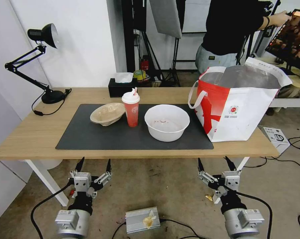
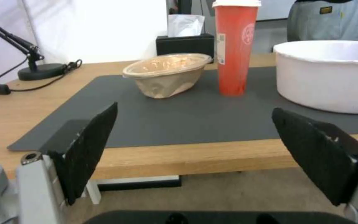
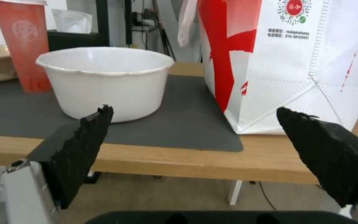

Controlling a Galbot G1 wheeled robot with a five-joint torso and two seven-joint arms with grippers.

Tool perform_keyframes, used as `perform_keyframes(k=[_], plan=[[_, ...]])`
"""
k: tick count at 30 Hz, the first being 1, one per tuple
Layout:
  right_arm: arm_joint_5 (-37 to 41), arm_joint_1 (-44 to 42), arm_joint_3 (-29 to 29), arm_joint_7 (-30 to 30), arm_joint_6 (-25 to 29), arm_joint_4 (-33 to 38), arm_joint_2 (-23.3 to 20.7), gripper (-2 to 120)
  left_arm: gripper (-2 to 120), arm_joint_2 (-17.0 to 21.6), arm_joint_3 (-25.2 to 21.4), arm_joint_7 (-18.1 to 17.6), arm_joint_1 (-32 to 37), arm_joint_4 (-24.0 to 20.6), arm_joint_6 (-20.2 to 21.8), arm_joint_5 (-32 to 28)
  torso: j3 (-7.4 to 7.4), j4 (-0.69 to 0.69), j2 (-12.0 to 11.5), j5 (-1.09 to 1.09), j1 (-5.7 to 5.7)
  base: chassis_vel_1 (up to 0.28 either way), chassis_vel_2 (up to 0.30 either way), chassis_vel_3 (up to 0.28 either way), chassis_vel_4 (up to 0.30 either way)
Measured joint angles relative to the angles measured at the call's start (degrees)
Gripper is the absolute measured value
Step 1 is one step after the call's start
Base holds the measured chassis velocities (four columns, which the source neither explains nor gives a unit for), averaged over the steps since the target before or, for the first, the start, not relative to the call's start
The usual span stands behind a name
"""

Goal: Pick up the trash from the table and place it into the takeout bag.

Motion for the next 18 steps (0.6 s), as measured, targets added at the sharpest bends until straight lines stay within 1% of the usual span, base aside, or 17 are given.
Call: perform_keyframes(k=[15,16,18], plan=[[-0.05,-0.05,-0.03,0.07,-0.01,0.02,-0.18,100,100,-0.01,0.30,-0.44,0.02,0.00,-0.02,0.10,0.00,0.00,0.00,0.01,0.00,0.000,0.000,0.000,0.000],[-0.30,-0.27,-0.11,0.46,-0.15,0.15,-0.76,100,100,-0.07,1.18,-1.69,0.15,0.00,-0.31,0.48,0.00,0.00,0.00,0.02,0.00,0.000,0.000,0.000,0.000],[-2.06,-1.76,-0.63,3.00,-1.35,1.27,-4.41,100,100,-0.30,3.91,-5.18,0.59,0.15,-1.34,1.58,0.00,0.00,0.00,0.01,0.00,0.000,0.000,0.000,0.000]])
